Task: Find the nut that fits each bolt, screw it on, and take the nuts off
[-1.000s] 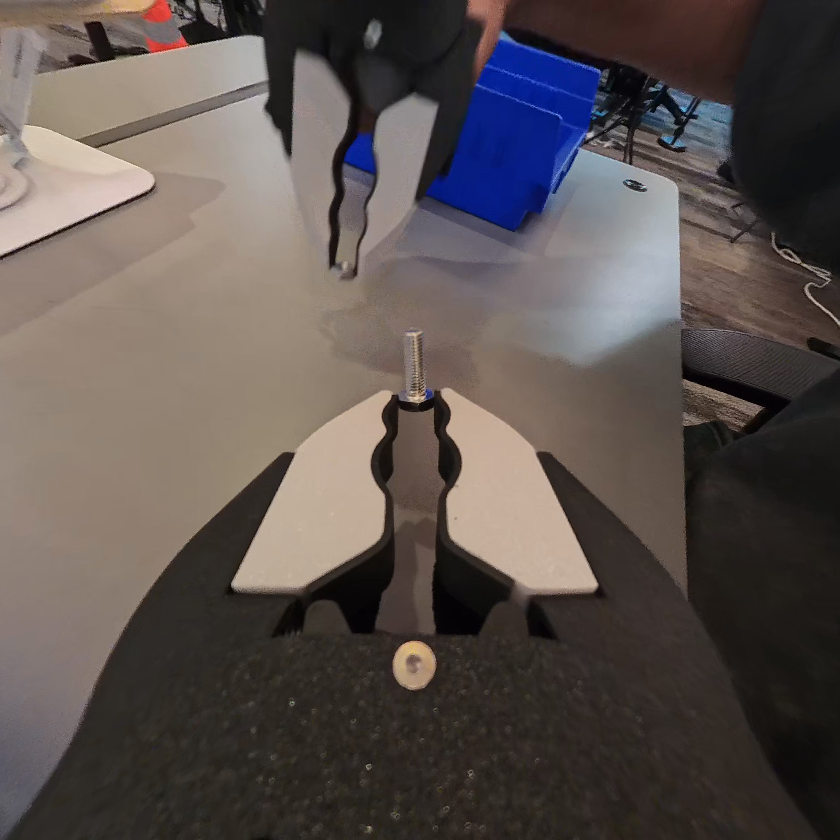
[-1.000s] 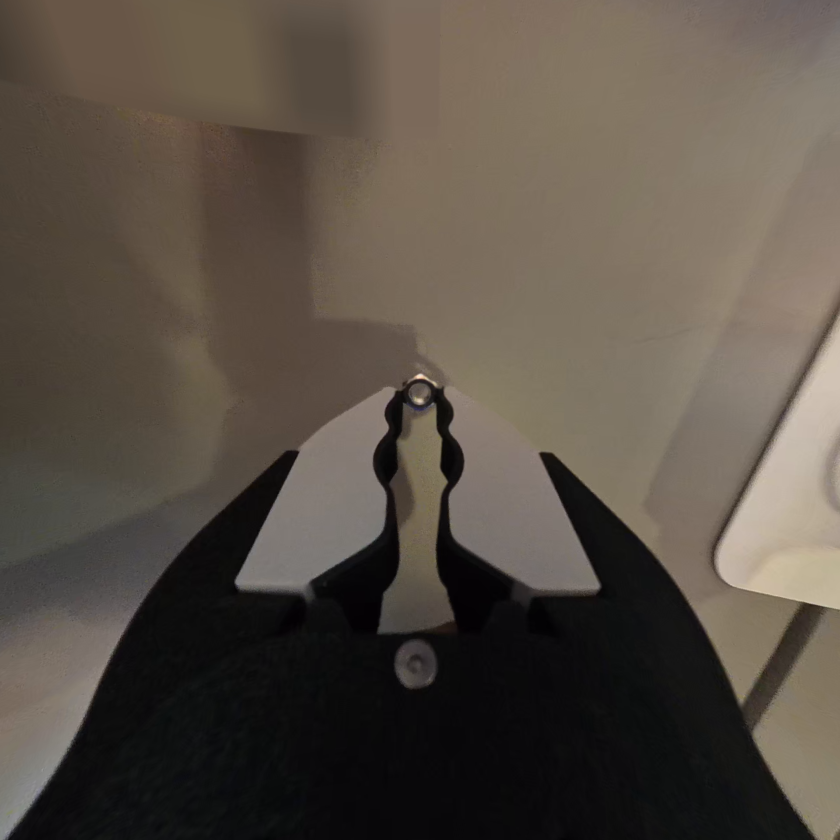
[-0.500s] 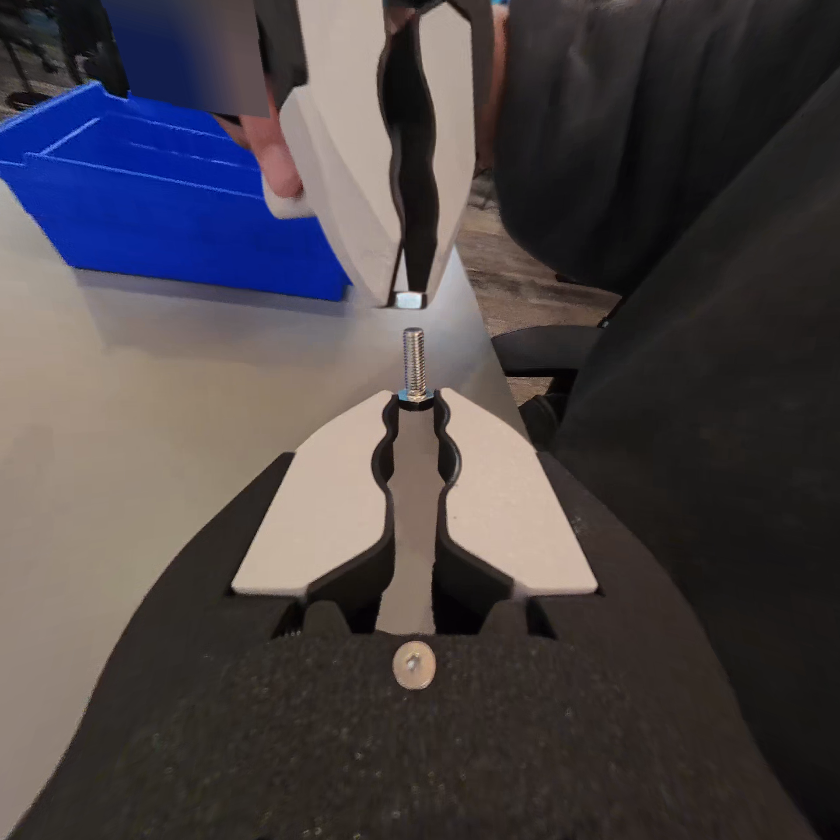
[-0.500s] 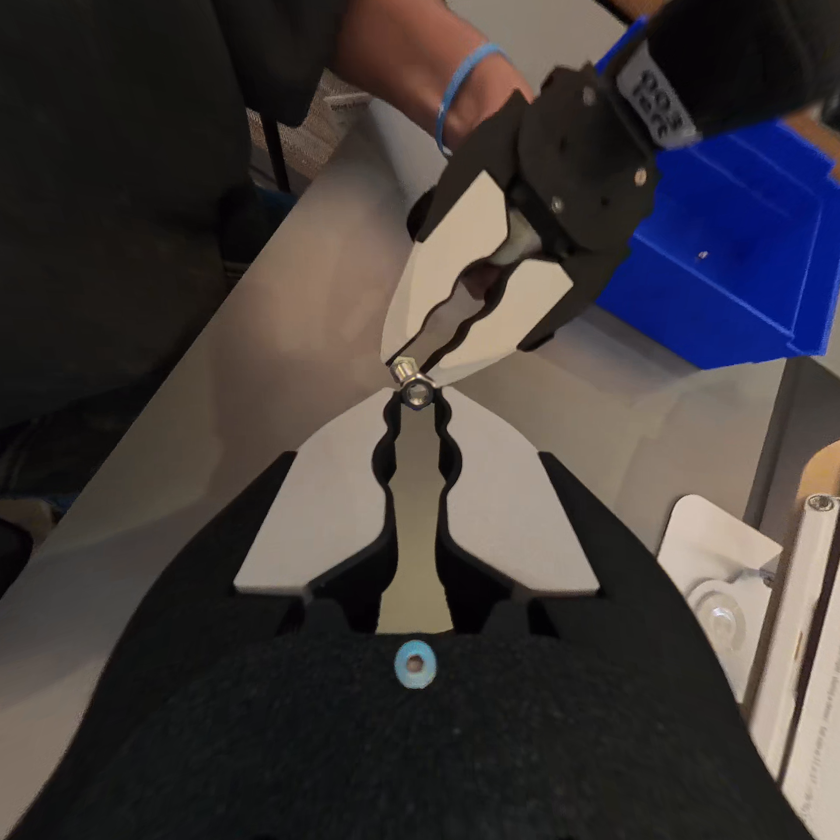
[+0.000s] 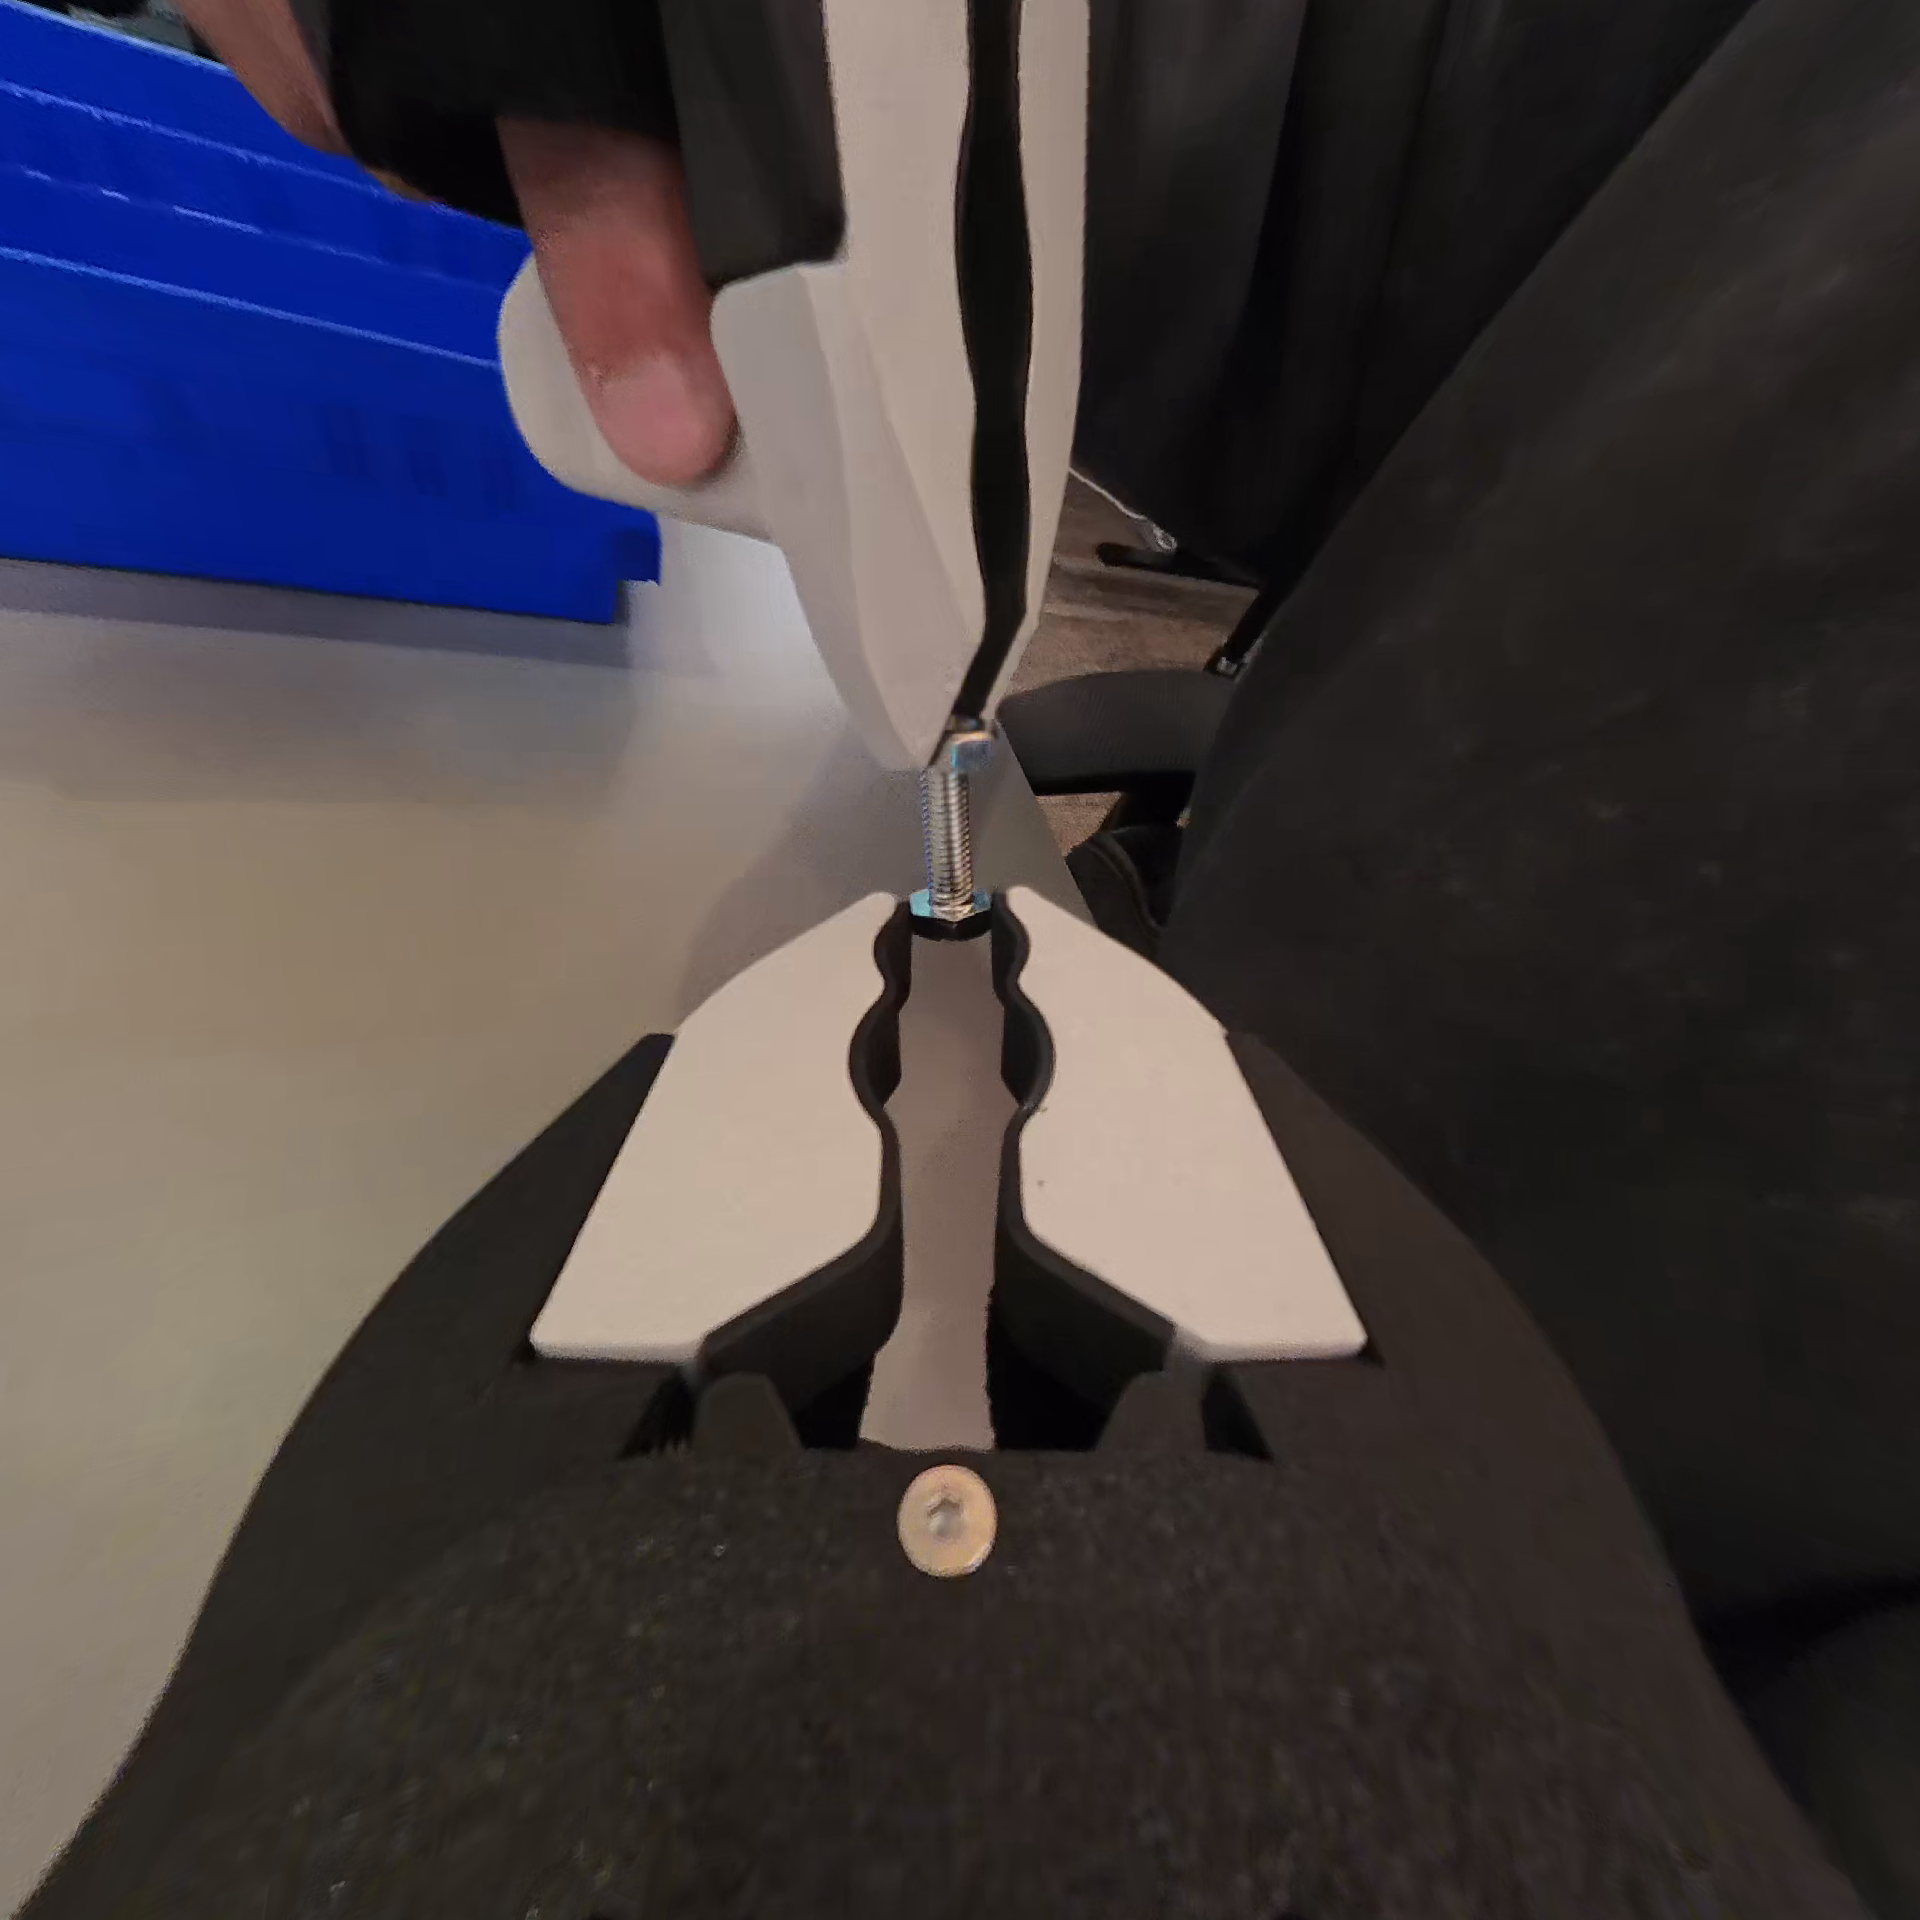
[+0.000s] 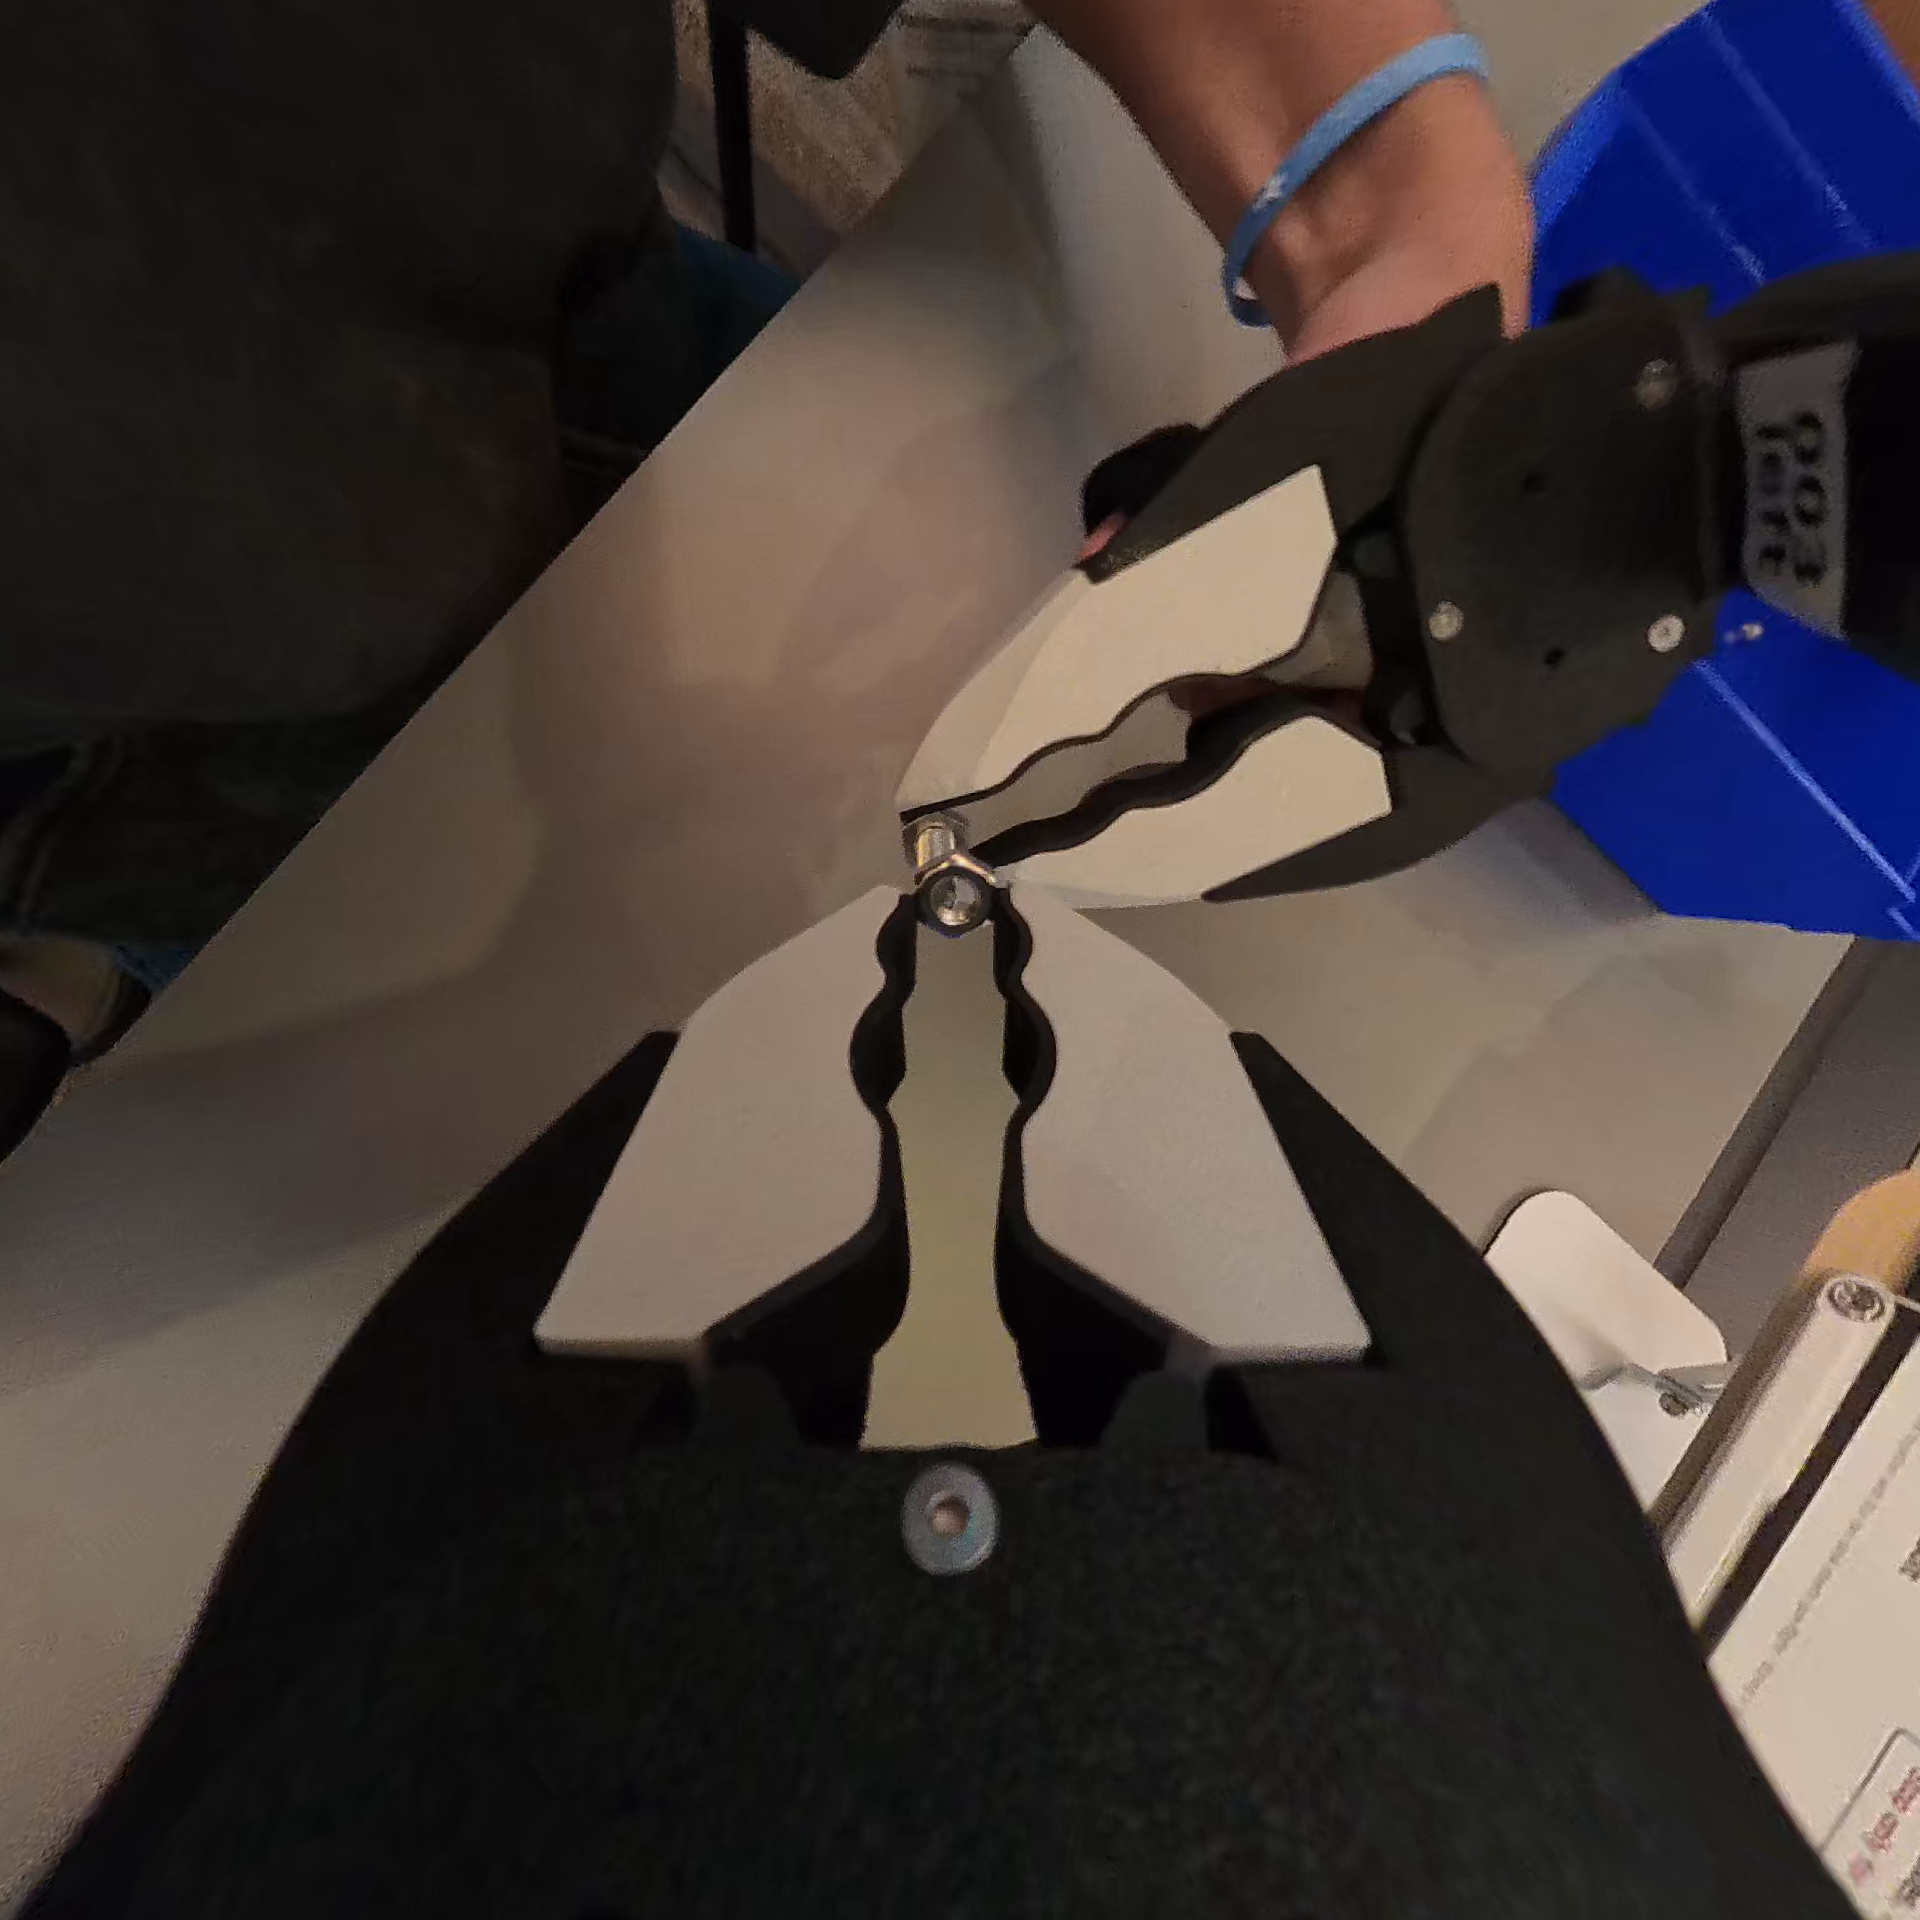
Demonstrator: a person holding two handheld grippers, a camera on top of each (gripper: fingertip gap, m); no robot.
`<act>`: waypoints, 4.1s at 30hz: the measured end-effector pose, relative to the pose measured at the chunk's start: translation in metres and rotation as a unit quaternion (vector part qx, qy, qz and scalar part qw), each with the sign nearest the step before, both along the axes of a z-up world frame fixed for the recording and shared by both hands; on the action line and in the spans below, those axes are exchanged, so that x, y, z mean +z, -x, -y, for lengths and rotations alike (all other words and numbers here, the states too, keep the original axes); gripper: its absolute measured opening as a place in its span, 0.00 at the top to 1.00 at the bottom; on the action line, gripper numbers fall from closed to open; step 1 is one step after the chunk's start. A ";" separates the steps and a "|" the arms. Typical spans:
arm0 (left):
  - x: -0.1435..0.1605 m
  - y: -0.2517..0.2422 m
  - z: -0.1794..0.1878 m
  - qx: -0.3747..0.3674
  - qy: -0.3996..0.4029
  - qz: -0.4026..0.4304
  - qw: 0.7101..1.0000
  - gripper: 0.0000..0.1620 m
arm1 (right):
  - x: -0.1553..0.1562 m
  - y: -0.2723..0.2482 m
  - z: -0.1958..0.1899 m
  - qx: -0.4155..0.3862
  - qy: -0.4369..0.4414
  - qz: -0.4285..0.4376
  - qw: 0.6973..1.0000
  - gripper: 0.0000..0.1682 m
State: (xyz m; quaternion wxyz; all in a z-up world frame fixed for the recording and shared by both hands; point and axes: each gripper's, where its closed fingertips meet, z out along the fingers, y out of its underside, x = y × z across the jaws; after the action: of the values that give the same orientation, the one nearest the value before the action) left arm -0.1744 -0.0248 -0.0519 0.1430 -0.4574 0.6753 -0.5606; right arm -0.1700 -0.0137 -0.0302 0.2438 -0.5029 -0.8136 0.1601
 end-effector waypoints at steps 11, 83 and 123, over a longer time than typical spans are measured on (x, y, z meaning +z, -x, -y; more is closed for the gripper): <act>0.024 0.018 0.007 -0.085 0.085 0.030 0.992 0.92 | 0.018 0.013 0.009 0.056 -0.040 0.005 0.998 0.91; -0.081 0.004 -0.077 0.402 -0.454 -0.111 0.787 0.92 | -0.087 -0.001 -0.054 -0.582 0.480 -0.123 0.645 0.91; -0.017 0.013 -0.036 0.217 0.145 0.127 0.957 0.92 | -0.013 0.031 -0.045 -0.238 0.410 -0.497 0.727 0.91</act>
State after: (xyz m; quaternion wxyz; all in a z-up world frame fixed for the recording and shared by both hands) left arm -0.1871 0.0113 -0.0692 0.2785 -0.5336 0.4476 -0.6614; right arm -0.2010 0.0314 -0.0429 0.4139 -0.5795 -0.2847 0.6418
